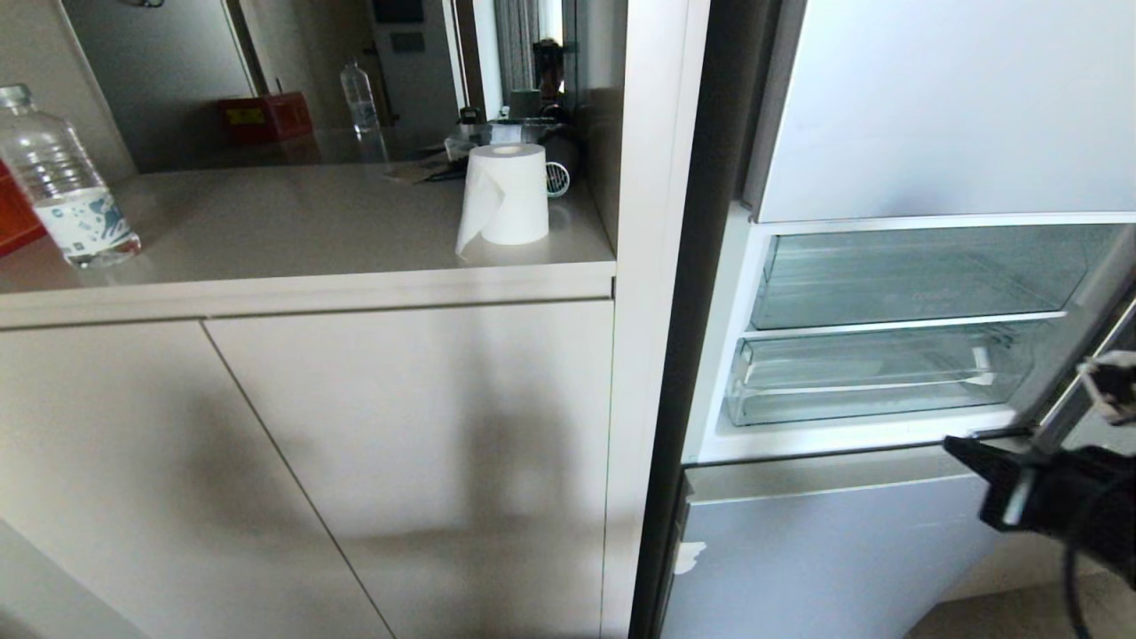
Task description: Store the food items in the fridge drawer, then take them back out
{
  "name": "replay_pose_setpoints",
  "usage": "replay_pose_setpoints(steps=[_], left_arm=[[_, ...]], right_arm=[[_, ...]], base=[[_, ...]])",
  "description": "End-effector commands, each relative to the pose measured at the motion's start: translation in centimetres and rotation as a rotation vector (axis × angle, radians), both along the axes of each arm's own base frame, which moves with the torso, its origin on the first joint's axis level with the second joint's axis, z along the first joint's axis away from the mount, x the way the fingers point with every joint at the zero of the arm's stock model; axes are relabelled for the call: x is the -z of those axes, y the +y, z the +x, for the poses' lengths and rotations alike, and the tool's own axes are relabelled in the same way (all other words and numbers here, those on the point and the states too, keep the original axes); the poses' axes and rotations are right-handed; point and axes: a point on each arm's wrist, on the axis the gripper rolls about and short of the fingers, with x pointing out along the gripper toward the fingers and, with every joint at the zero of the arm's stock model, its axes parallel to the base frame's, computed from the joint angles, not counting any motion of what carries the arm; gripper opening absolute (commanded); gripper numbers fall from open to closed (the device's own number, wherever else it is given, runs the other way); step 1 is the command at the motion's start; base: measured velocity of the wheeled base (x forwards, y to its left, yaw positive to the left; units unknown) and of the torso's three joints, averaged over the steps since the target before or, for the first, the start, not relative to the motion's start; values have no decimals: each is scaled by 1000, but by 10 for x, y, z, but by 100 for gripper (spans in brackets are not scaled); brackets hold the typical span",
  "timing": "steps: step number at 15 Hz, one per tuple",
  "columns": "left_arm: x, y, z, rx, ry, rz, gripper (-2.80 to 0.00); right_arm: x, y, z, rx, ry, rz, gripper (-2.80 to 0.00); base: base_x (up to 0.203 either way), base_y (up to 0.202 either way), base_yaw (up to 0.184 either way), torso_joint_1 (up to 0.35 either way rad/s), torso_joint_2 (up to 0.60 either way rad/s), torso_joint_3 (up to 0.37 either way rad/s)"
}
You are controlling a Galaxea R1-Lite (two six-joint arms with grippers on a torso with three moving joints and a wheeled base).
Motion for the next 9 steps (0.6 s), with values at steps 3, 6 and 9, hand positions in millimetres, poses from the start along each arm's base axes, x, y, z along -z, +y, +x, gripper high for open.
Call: replay_pose_setpoints(steps=[3,6,9], left_arm=[[0,0,0,0,1,0,-280],[0,0,0,0,1,0,-280],[0,0,0,0,1,0,-280]], right_arm=[[15,-18,-139,-4,-255,-63,-280],[69,-21,-161,-14,-99,-135,-280],[88,-21,-164,15,-20,-232,-280]], base=[[0,0,0,0,0,0],[0,0,0,0,0,0],[0,0,0,0,0,0]])
